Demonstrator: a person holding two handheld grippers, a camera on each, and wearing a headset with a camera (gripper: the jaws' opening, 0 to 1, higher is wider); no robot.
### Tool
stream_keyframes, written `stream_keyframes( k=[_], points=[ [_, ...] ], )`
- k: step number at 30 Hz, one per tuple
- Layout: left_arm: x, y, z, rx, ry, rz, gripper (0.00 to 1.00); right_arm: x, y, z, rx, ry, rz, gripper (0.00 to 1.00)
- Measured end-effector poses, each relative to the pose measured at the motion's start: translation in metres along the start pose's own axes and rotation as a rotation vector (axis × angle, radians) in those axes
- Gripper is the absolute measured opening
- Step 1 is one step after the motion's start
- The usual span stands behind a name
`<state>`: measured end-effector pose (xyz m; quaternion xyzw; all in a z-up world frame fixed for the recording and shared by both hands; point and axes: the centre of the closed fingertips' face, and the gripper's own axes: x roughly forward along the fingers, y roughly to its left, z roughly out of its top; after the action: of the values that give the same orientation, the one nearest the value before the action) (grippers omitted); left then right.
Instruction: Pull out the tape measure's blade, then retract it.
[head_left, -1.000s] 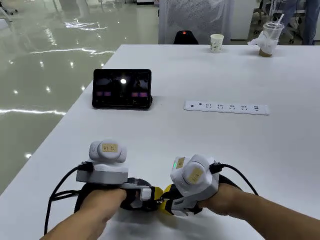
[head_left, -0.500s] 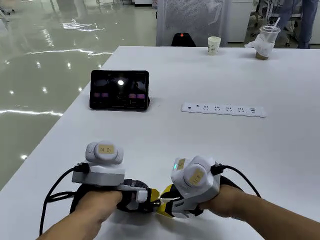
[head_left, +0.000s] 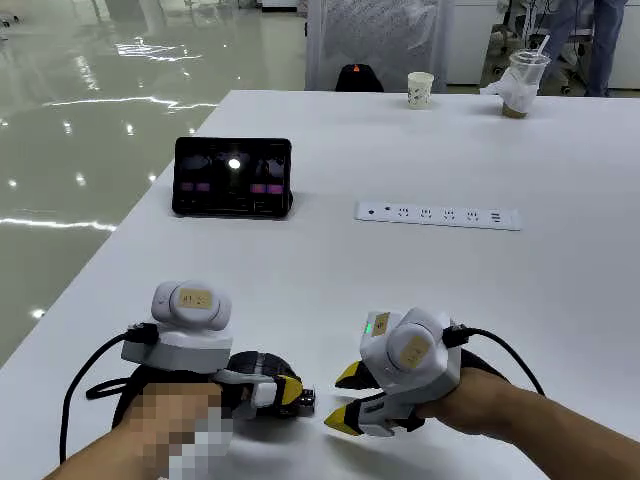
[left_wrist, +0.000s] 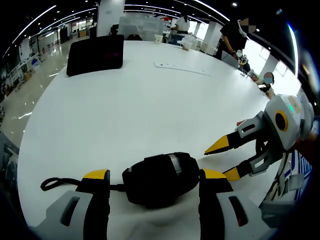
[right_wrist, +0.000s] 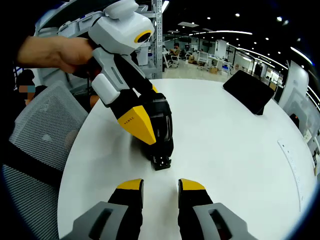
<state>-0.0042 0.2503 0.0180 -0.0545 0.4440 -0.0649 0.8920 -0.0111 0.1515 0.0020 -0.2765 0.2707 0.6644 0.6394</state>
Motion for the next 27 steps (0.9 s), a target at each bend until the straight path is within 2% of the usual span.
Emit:
stream_keyframes(
  k=[15, 22, 27],
  points=[
    [-0.017, 0.000, -0.005, 0.057, -0.044, -0.015, 0.72, -0.026, 0.009, -0.016, 0.042, -0.012, -0.043, 0.33],
    [-0.024, 0.000, -0.011, 0.092, -0.056, -0.021, 0.74, -0.041, 0.011, -0.023, 0.075, -0.023, -0.074, 0.38],
    [-0.028, -0.003, -0.013, 0.111, -0.073, -0.049, 0.76, -0.053, 0.011, -0.028, 0.104, -0.037, -0.105, 0.41]
  ],
)
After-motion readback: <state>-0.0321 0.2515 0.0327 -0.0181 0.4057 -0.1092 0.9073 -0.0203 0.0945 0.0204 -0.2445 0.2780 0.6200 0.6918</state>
